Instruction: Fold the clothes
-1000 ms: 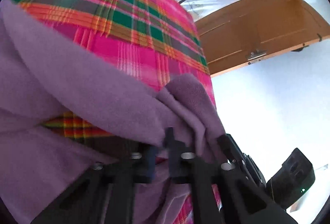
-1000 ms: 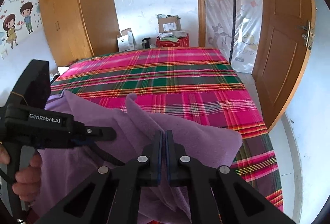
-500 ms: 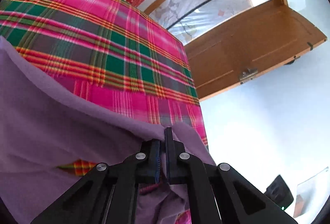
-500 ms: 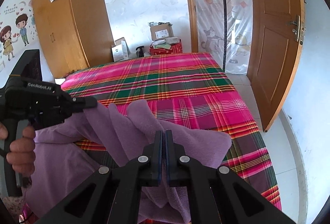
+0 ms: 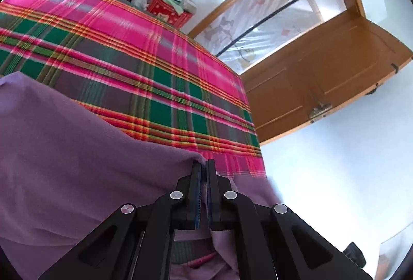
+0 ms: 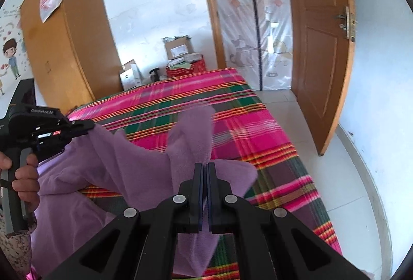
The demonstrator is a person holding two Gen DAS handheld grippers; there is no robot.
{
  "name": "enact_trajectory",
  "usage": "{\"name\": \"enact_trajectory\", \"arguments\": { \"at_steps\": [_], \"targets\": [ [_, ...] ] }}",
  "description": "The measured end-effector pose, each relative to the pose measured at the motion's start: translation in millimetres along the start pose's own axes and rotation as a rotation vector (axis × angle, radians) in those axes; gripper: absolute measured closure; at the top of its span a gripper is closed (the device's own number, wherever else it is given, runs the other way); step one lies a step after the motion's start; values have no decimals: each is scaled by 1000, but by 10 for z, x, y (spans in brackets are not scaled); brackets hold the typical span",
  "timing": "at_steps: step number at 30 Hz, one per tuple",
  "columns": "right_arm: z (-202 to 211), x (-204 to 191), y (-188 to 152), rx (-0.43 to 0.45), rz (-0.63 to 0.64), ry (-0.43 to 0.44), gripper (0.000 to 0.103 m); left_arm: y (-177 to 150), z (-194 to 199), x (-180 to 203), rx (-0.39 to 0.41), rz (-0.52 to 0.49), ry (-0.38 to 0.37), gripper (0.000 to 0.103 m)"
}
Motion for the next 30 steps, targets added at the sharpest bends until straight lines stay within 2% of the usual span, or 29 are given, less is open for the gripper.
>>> {"name": "enact_trajectory", "arguments": {
  "at_steps": [3, 5, 7, 8, 10, 14, 18, 22, 24, 26, 28, 29, 30],
  "targets": [
    [7, 54, -31, -5, -14, -11, 101, -63, -7, -34, -10, -3, 8, 100],
    [9, 89, -59, -8, -25, -15, 101, -147, -45, -15, -46, -15, -23, 98],
    [4, 140, -76, -11, -40, -17, 101, -250, -79, 19, -73, -32, -45, 78],
    [1, 157, -92, -14, -47, -21, 101, -311, -96, 41, -86, -37, -68, 75],
    [-9, 192, -127, -21, -65, -21, 101, -452, -124, 111, -130, -47, -119, 61],
    [-3, 226, -177, -25, -78, -18, 101, -700, -217, 248, -216, -91, -134, 61],
    [20, 240, -198, -24, -84, -11, 101, -810, -326, 230, -250, -76, -80, 61],
    [16, 242, -228, -28, -90, -3, 101, -885, -391, 243, -278, -61, -55, 51],
    [12, 242, -240, -32, -92, 2, 101, -903, -408, 258, -284, -49, -51, 51],
    [5, 237, -254, -37, -92, 5, 101, -874, -397, 266, -273, -45, -50, 56],
    [8, 234, -265, -39, -95, 7, 101, -825, -373, 272, -255, -46, -50, 84],
    [11, 237, -268, -39, -97, 9, 101, -801, -362, 276, -246, -46, -51, 92],
    [14, 247, -268, -38, -99, 9, 101, -776, -350, 279, -237, -46, -51, 93]
  ]
}}
Point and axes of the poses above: each gripper's, at about its wrist camera, not at the fingertips, and z roughly against the way its jaws point, x to its right, y to its top, the point moved 3 cm from there along -z, roughly the way its jaws point, and after that the axes turned 7 degrees about x, right-handed, at the moved point
